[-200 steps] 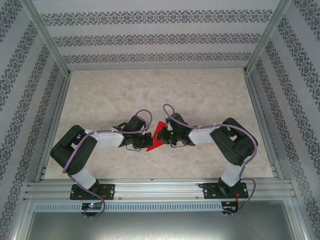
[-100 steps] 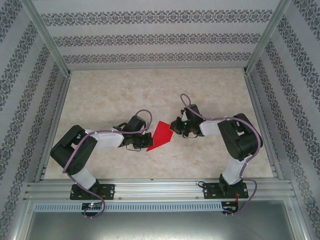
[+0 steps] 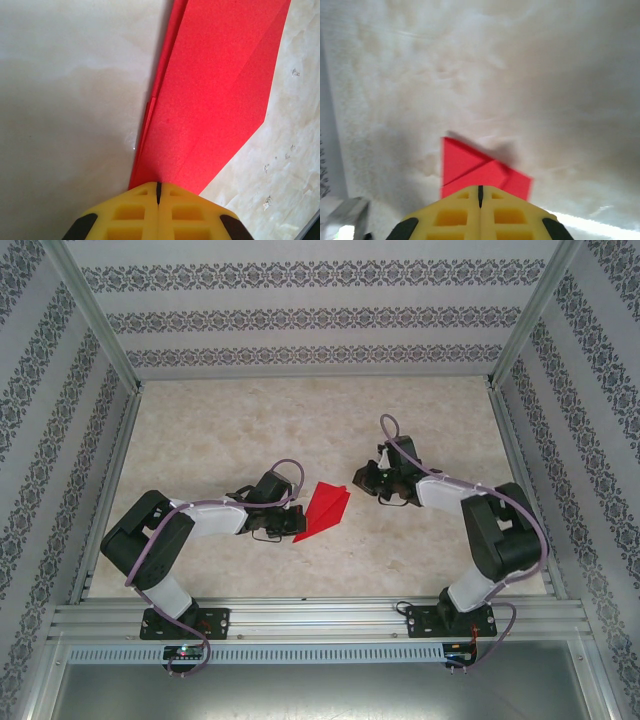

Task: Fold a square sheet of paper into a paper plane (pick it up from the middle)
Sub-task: Fourth fold the wing at the center of the table.

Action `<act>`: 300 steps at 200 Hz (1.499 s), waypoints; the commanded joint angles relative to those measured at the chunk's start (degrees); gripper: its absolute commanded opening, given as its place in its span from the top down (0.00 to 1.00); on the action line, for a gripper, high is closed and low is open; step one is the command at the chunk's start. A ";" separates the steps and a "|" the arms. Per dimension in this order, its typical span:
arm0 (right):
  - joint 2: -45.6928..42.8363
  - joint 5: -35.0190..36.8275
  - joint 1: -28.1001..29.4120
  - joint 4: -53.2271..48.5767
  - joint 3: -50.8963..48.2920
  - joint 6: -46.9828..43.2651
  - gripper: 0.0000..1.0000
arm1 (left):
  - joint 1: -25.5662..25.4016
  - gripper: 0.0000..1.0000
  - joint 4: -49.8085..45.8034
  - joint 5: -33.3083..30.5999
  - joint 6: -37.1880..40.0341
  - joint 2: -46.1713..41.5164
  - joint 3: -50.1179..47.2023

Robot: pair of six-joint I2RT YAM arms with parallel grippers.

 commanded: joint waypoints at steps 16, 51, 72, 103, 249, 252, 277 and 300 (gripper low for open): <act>0.88 0.61 7.73 1.99 0.35 1.96 0.94 | 0.33 1.00 -11.68 -3.57 1.61 3.91 -3.62; 7.90 -0.16 12.10 4.32 3.12 2.92 0.95 | 0.33 1.00 -11.60 -3.56 1.57 3.77 -3.87; 10.80 1.30 11.28 4.80 3.19 2.68 0.95 | 0.33 1.00 -11.59 -3.58 1.67 3.68 -3.94; 12.84 2.44 6.64 4.41 2.70 0.74 0.95 | 0.32 1.00 -11.50 -3.52 1.77 3.72 -3.94; 0.75 -0.18 5.32 0.32 2.92 -0.34 0.92 | 0.27 1.00 -11.37 -1.92 1.32 5.16 -2.67; 0.64 0.04 5.68 0.36 2.87 -0.15 0.92 | 0.27 1.00 -11.48 -1.79 1.36 5.37 -2.55; 1.15 0.59 8.05 1.72 2.75 1.39 0.92 | 0.24 1.00 -11.43 -1.65 1.28 5.85 -2.30; 3.24 0.28 9.29 3.20 3.21 2.26 0.93 | 0.25 1.00 -11.68 -1.67 1.14 5.72 -2.42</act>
